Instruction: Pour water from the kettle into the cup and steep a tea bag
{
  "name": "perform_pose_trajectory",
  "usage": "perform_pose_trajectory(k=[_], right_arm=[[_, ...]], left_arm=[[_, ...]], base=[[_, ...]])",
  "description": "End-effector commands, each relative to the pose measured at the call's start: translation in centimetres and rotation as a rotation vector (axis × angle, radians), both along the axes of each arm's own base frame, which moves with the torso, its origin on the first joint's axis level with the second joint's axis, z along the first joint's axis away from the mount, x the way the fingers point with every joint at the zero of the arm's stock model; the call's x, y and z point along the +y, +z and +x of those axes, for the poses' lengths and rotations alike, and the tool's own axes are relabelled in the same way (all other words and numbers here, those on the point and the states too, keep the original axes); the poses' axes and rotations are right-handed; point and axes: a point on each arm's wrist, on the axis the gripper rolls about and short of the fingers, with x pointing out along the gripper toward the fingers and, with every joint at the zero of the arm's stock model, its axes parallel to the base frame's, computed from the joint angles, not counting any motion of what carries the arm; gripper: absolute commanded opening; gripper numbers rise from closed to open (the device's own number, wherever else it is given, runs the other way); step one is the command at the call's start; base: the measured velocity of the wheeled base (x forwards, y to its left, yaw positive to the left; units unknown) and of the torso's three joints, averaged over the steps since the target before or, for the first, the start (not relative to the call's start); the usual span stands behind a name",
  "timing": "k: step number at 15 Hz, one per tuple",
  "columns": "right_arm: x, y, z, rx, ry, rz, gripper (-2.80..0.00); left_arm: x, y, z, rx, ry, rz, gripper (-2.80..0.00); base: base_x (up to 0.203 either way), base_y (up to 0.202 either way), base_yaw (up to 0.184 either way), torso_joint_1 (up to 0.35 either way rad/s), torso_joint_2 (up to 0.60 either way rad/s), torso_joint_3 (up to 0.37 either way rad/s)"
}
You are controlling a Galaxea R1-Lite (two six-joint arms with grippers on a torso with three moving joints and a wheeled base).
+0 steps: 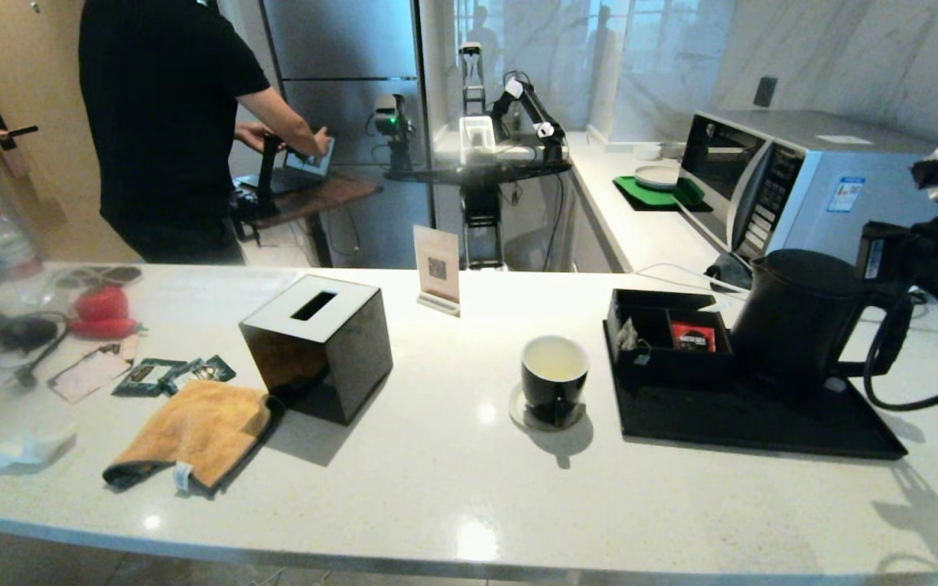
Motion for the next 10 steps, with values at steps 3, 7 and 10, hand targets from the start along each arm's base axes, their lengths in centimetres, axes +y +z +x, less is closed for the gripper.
perform_pose_trajectory(k=[3,7,10], right_arm=[[2.3,0.5,-2.2,-0.019,0.105,0.009,-2.8],[6.2,0.7,-2.9,-0.022,0.242,0.016,-2.8],[9.2,0.4,-3.1,0.0,0.344,0.014,-2.8]], left_arm=[[0.0,0.0,0.0,0.001,0.0,-0.001,-2.8],[0.0,0.0,0.0,0.001,0.0,-0.001,-2.8],[0.0,0.0,0.0,0.001,0.0,-0.001,-2.8]], base=[[0.0,0.0,0.0,0.0,0.0,0.0],[0.0,0.0,0.0,0.0,0.0,0.0],[0.0,0.0,0.0,0.0,0.0,0.0]])
